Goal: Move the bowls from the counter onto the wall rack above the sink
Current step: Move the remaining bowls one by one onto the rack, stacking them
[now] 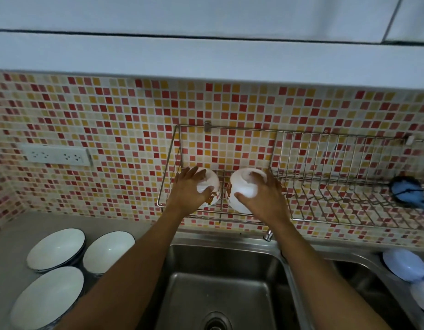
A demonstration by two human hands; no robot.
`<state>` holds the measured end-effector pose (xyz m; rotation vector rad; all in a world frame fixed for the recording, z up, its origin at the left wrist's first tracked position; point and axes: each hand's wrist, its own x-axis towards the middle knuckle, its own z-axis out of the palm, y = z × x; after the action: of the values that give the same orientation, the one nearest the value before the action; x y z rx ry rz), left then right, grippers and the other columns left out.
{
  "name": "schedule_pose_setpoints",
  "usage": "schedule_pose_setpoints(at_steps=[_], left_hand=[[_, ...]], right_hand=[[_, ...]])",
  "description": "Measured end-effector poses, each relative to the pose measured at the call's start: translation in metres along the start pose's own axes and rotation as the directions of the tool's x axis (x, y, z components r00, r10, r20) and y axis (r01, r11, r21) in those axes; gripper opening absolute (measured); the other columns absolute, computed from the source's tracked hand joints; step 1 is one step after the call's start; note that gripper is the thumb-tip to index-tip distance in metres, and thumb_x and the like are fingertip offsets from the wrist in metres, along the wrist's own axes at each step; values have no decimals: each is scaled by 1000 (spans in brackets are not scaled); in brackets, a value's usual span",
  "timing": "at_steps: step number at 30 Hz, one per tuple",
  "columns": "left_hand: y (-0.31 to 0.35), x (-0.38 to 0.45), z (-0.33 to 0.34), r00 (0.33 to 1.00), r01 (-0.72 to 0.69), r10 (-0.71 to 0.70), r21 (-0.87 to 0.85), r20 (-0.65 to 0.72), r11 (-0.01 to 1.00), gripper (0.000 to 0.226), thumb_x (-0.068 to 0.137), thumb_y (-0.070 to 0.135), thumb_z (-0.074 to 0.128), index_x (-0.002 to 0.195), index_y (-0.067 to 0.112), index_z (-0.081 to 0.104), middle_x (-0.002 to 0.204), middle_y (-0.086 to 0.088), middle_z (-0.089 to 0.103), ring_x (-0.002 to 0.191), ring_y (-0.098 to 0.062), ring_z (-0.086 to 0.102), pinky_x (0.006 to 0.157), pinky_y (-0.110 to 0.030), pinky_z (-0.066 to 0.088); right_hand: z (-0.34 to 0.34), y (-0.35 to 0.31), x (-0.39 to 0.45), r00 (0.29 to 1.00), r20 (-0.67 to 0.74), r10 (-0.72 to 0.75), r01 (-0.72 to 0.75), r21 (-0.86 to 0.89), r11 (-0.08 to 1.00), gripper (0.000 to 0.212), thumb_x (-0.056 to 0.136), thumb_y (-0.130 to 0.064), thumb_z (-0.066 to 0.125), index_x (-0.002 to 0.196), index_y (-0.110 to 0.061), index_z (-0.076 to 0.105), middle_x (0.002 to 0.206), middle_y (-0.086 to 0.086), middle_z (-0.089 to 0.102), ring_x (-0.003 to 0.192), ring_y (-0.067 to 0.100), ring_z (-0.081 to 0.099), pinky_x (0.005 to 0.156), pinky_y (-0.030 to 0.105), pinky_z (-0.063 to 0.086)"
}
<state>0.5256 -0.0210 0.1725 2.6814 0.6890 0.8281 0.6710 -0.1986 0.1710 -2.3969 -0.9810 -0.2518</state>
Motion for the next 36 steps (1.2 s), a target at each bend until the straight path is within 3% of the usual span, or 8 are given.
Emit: schedule_pose_setpoints(at_steps=[6, 12, 18, 23, 27, 30, 34, 36], left_hand=[[10, -11, -2, 995, 12, -6, 59, -96, 998, 54, 94, 49, 35, 141, 23, 40, 153, -3, 33, 145, -23, 22, 120, -43, 17], [10, -14, 0, 998, 7, 0, 110, -58, 994, 51, 99, 43, 27, 145, 22, 32, 157, -2, 23, 147, -20, 13, 121, -37, 7], [8, -16, 2, 998, -20, 27, 142, -48, 990, 56, 97, 44, 15, 145, 21, 33, 156, -3, 27, 147, -20, 15, 121, -39, 10], [9, -27, -1, 999, -42, 45, 244, -7, 969, 60, 97, 47, 3, 148, 23, 23, 159, -2, 17, 148, -19, 7, 121, -41, 2], [1, -63, -2, 994, -107, 106, 295, 21, 950, 63, 96, 48, 0, 149, 21, 24, 158, -5, 20, 147, -23, 12, 119, -41, -7], [-7, -81, -1, 992, -126, 128, 295, 15, 947, 61, 98, 47, 12, 151, 15, 14, 159, -8, 9, 148, -27, 4, 119, -44, -6], [-33, -126, -3, 975, -222, 210, 203, 78, 954, 66, 97, 50, 12, 149, 10, 0, 157, -10, -7, 147, -22, -6, 120, -42, 2], [-74, -157, -9, 987, -145, 134, 153, 84, 978, 68, 96, 53, 11, 148, 13, -5, 157, -7, -9, 146, -18, -12, 121, -39, 1]], right_hand=[[-8, -11, -7, 994, -104, 29, -36, -71, 997, 86, 81, -73, 44, 150, -29, 20, 162, 9, 3, 148, 32, 4, 114, 51, 23], [-5, -9, -11, 985, -171, -20, 0, -116, 993, 88, 84, -70, 38, 153, -21, 13, 161, 8, 7, 148, 27, 7, 117, 42, 16], [-2, -10, -13, 979, -202, -18, -7, -123, 992, 81, 89, -61, 40, 151, -12, 20, 158, 10, 21, 146, 27, 19, 117, 41, 22], [6, -14, -36, 952, -307, 18, -44, -78, 996, 59, 98, -38, 25, 144, -2, 35, 149, 17, 40, 137, 32, 40, 104, 49, 44], [29, -14, -64, 916, -398, -55, -6, -152, 988, 56, 102, -34, 19, 143, 1, 35, 147, 22, 41, 138, 34, 37, 119, 51, 14], [42, -28, -82, 896, -443, 23, -50, -48, 998, 58, 102, -39, 14, 149, -5, 21, 156, 19, 22, 146, 32, 17, 119, 49, -2], [73, -65, -121, 892, -436, 121, -68, 137, 988, 63, 100, -36, 28, 151, -5, 9, 159, 23, 6, 147, 37, 3, 118, 47, -4], [110, -97, -149, 926, -354, 130, -39, 253, 967, 65, 98, -36, 34, 151, -4, 13, 159, 23, 7, 147, 34, 5, 119, 42, 0]])
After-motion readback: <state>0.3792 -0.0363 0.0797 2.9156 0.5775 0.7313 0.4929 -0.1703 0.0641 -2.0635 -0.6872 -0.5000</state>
